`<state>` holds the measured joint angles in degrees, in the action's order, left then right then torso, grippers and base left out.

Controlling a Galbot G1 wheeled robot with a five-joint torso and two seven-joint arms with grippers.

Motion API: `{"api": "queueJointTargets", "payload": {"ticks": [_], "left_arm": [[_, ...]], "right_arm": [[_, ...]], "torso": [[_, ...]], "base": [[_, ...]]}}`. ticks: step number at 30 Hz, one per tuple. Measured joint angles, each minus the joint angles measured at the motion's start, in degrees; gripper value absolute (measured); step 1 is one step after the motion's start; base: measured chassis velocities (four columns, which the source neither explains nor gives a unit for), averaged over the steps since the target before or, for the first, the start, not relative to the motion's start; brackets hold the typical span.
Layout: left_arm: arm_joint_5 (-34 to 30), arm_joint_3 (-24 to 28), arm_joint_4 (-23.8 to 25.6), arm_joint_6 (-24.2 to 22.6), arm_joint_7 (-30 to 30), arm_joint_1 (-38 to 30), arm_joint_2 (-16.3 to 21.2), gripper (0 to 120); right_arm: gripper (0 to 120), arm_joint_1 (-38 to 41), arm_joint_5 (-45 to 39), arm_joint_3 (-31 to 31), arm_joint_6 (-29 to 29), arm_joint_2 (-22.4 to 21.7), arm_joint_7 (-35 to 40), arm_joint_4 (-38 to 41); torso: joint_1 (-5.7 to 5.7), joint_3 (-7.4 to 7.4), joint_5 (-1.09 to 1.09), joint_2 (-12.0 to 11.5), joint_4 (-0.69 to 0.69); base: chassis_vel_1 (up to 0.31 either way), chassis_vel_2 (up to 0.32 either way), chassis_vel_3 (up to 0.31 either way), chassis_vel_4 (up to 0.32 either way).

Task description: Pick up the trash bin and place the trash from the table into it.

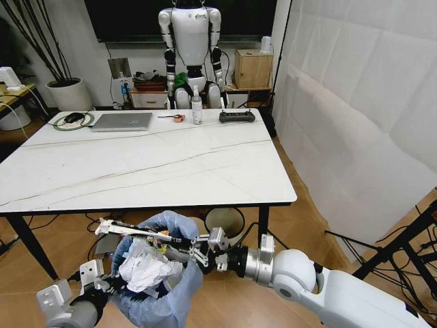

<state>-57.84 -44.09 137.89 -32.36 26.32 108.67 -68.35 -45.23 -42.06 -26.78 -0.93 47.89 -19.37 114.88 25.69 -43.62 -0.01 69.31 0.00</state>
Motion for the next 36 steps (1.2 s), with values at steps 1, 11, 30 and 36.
{"api": "queueJointTargets", "payload": {"ticks": [1, 11, 30, 36], "left_arm": [[0.0, 0.0, 0.0, 0.0, 0.0, 0.0, -0.1, 0], [0.4, 0.3, -0.5, -0.3, 0.3, 0.0, -0.2, 0], [0.3, 0.3, 0.1, -0.6, 0.7, 0.2, 0.0, 0], [0.2, 0.2, 0.2, -0.6, 0.7, 0.2, 0.1, 0]], "right_arm": [[0, -0.1, 0.3, -0.3, 0.0, 0.0, 0.0, -0.1], [0, 0.3, 3.6, -3.8, -0.2, -0.3, 0.5, -1.1], [0, -0.3, 8.8, -3.0, -0.3, -0.6, 1.9, -2.3], [2, -0.7, 9.5, -2.6, -1.1, -0.8, 1.7, -2.8]], "torso": [[0.00, 0.00, 0.01, 0.0, 0.00], [0.00, 0.00, 0.00, 0.0, 0.00], [0.00, 0.00, 0.01, 0.0, -0.01], [0.00, 0.00, 0.01, 0.0, -0.01]], "base": [[0.000, 0.000, 0.000, 0.000], [0.000, 0.000, 0.000, 0.000], [0.000, 0.000, 0.000, 0.000], [0.000, 0.000, 0.000, 0.000]]}}
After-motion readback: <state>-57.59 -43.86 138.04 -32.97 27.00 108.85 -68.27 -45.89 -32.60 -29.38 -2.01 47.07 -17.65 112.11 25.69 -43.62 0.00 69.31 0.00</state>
